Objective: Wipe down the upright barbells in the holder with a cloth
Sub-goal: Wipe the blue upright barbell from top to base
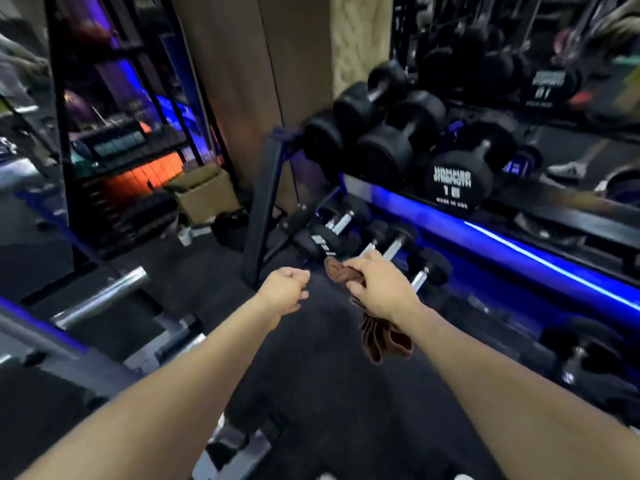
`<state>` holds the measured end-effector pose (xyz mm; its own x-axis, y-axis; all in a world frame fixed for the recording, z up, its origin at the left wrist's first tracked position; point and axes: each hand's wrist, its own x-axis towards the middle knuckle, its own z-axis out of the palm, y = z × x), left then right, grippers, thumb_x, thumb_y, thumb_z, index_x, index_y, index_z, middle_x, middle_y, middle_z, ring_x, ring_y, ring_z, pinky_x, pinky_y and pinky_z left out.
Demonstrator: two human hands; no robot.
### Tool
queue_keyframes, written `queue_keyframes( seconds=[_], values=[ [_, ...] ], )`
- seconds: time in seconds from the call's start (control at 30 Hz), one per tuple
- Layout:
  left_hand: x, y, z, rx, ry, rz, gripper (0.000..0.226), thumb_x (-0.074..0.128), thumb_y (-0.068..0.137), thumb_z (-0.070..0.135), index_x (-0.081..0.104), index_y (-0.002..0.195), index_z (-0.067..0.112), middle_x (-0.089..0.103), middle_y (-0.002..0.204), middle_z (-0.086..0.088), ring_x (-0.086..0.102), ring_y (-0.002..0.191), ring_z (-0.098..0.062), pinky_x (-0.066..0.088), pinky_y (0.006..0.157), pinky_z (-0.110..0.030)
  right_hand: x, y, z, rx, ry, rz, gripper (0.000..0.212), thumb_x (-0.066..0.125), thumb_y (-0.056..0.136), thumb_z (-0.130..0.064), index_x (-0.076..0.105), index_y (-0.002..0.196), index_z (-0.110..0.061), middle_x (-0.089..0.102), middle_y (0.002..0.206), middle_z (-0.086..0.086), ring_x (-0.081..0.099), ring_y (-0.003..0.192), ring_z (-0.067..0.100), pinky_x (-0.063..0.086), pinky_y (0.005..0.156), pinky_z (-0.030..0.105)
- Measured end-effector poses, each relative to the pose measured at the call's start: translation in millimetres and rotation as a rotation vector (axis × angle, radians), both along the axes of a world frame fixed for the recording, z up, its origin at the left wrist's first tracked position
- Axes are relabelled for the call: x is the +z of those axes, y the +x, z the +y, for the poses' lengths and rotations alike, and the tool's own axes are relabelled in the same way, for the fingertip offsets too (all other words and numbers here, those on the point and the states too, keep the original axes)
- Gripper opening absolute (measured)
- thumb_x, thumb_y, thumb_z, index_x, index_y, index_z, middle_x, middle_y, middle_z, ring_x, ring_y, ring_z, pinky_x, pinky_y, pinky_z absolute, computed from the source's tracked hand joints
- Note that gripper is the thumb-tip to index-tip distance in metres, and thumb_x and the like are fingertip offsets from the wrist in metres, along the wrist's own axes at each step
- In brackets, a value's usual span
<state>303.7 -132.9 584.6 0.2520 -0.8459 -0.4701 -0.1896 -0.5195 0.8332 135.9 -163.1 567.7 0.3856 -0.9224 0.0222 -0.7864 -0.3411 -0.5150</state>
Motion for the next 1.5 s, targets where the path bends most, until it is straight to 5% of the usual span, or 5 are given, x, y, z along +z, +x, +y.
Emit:
queue_keyframes(
  seconds=[0.43, 0.77, 1.2, 1.33, 1.5],
  values=[
    [92, 135, -226, 0.149, -0.230, -0.036, 0.019, 0.046, 0.099, 0.013, 0.054, 0.082, 0.014, 0.048, 0.068, -0.002, 0.042, 0.058, -0.012, 0.035, 0.038, -0.015, 129, 156, -225, 0.158, -0.232, -0.042, 0.023, 0.058, 0.090, -0.025, 0.046, 0.108, -0.016, 0.046, 0.111, 0.007, 0.052, 0.099, 0.031, 0.045, 0.082, 0.042],
    [105, 291, -316, 0.480, -0.275, -0.237, 0.012, 0.053, 0.096, 0.019, 0.057, 0.089, 0.011, 0.053, 0.068, -0.007, 0.042, 0.042, -0.012, 0.030, 0.039, -0.019, 156, 317, -375, 0.382, -0.225, -0.216, 0.015, 0.061, 0.086, -0.022, 0.049, 0.092, -0.018, 0.050, 0.103, 0.006, 0.055, 0.094, 0.030, 0.042, 0.080, 0.038],
    [111, 447, -382, 0.829, -0.186, -0.475, 0.015, 0.058, 0.093, 0.023, 0.063, 0.098, 0.010, 0.058, 0.074, 0.000, 0.049, 0.060, -0.011, 0.037, 0.057, -0.024, 159, 519, -517, 0.700, -0.131, -0.256, 0.017, 0.064, 0.084, -0.020, 0.057, 0.098, -0.013, 0.054, 0.106, 0.007, 0.056, 0.097, 0.029, 0.044, 0.084, 0.036],
    [113, 507, -389, 0.870, -0.152, -0.561, 0.024, 0.056, 0.094, 0.025, 0.065, 0.106, 0.007, 0.063, 0.094, -0.005, 0.057, 0.086, -0.019, 0.037, 0.070, -0.023, 152, 588, -527, 0.772, -0.091, -0.260, 0.019, 0.063, 0.087, -0.023, 0.057, 0.103, -0.013, 0.051, 0.106, 0.004, 0.054, 0.093, 0.025, 0.044, 0.084, 0.036],
    [103, 591, -407, 0.873, -0.190, -0.557, 0.024, 0.054, 0.095, 0.022, 0.065, 0.106, 0.003, 0.062, 0.087, -0.007, 0.052, 0.070, -0.013, 0.036, 0.062, -0.024, 148, 689, -541, 0.830, -0.084, -0.259, 0.016, 0.062, 0.088, -0.023, 0.056, 0.100, -0.014, 0.046, 0.099, 0.001, 0.052, 0.089, 0.024, 0.044, 0.080, 0.035]
  ],
)
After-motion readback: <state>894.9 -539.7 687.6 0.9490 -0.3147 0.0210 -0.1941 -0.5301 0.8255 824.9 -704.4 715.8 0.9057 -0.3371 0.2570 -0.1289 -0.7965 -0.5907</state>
